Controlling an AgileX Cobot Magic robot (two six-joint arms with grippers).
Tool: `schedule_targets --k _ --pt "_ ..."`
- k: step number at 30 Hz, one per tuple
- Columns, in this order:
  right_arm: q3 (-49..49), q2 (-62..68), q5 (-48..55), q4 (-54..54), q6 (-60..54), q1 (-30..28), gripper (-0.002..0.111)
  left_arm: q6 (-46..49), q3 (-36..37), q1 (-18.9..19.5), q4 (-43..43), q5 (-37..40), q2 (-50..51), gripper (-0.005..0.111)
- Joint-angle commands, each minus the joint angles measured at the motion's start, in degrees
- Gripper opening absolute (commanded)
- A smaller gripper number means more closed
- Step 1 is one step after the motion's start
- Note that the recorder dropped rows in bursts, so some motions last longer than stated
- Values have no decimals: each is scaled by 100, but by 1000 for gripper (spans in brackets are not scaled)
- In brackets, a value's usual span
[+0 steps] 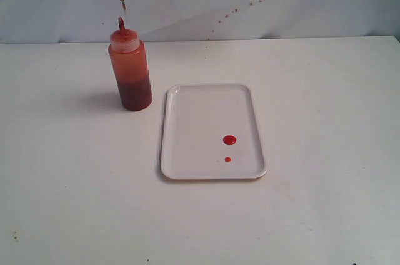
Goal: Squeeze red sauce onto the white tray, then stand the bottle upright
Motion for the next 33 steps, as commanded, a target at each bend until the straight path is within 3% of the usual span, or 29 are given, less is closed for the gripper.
schedule_targets --k 1,5,9,11,19,33 --pt "11 -388 -145 50 -19 -42 0 33 26 -29 -50 -36 -17 0" --pt "135 -759 -146 855 -855 -42 0 33 26 -29 -50 -36 -17 0" --pt "356 -1144 -171 2720 -2915 -42 0 33 26 -29 -50 -36 -17 0" --pt "460 -1291 -173 3046 -3560 -42 0 33 26 -29 -50 -36 -17 0" --pt "516 -1304 186 1460 -3070 -42 0 33 26 -29 -50 -36 -17 0" --pt "516 -1304 1235 1463 -2897 -42 0 33 26 -29 -50 -36 -17 0"
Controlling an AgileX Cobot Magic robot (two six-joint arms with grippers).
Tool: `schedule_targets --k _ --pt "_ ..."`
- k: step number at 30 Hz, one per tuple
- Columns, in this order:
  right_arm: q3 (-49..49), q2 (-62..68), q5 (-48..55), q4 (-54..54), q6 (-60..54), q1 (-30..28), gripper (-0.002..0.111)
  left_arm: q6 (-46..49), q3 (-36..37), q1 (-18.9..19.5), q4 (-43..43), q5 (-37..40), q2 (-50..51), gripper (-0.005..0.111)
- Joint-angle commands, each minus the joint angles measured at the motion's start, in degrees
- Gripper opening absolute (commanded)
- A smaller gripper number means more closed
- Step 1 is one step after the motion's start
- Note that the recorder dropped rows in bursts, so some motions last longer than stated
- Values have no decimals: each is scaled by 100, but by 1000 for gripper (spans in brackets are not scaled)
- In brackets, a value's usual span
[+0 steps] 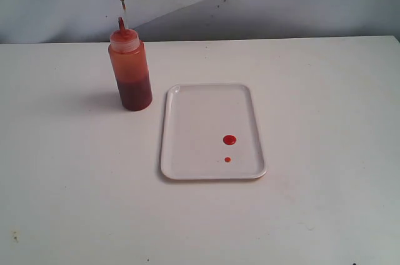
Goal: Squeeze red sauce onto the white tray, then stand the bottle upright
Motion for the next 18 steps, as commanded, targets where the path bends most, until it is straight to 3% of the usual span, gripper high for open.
schedule_targets --k 1,18 --pt "18 -36 484 54 40 -42 0 33 26 -29 -50 -36 -17 0" --pt "18 -36 1202 -242 440 -69 0 33 26 -29 -50 -36 -17 0"
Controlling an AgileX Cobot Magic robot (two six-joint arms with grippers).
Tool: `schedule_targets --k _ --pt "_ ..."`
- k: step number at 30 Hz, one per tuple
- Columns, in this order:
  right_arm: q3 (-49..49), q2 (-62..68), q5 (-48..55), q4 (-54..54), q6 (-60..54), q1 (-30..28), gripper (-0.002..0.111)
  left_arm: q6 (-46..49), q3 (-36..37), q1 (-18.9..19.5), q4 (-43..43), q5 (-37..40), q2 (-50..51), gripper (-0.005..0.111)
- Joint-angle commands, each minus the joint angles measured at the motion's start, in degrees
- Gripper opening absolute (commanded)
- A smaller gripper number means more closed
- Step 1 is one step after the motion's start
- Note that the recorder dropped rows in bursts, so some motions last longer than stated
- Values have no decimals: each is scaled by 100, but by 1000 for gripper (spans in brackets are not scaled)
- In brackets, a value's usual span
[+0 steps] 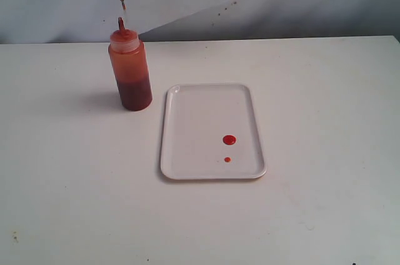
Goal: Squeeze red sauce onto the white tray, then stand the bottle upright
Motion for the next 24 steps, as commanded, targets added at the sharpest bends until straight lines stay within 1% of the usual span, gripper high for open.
schedule_targets --k 1,18,24 --pt "18 -36 202 -128 25 -25 0 24 26 -29 -50 -36 -17 0" --pt "18 -36 384 -128 25 -25 0 24 26 -29 -50 -36 -17 0" --pt "18 -36 365 -117 359 -25 0 24 26 -29 -50 -36 -17 0"
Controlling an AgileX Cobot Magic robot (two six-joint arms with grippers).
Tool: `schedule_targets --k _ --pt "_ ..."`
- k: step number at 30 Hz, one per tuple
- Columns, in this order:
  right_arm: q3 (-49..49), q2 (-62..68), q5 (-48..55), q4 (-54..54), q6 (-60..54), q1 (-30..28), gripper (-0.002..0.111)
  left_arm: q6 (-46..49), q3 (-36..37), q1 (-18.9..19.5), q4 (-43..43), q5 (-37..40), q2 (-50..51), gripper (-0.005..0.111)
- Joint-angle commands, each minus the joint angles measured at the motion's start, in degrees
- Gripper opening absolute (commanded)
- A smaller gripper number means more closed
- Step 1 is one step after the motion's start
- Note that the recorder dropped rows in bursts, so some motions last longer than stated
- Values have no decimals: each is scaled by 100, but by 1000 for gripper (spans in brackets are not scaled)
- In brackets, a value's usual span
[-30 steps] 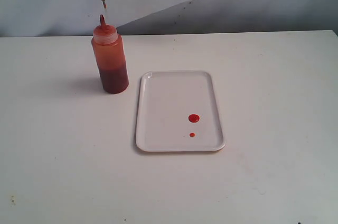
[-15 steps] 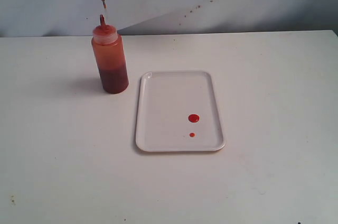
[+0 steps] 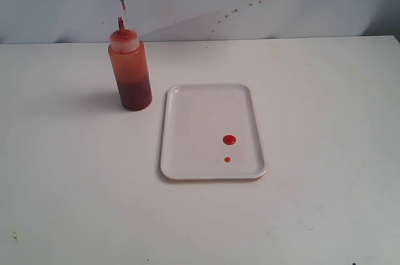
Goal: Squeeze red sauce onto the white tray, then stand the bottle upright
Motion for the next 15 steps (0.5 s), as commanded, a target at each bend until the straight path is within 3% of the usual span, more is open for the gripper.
schedule_targets --k 1,15 --pt "18 -36 4 -44 271 -25 0 24 26 -29 -50 -36 -17 0" --pt "18 -36 4 -68 114 -25 0 24 26 -29 -50 -36 -17 0"
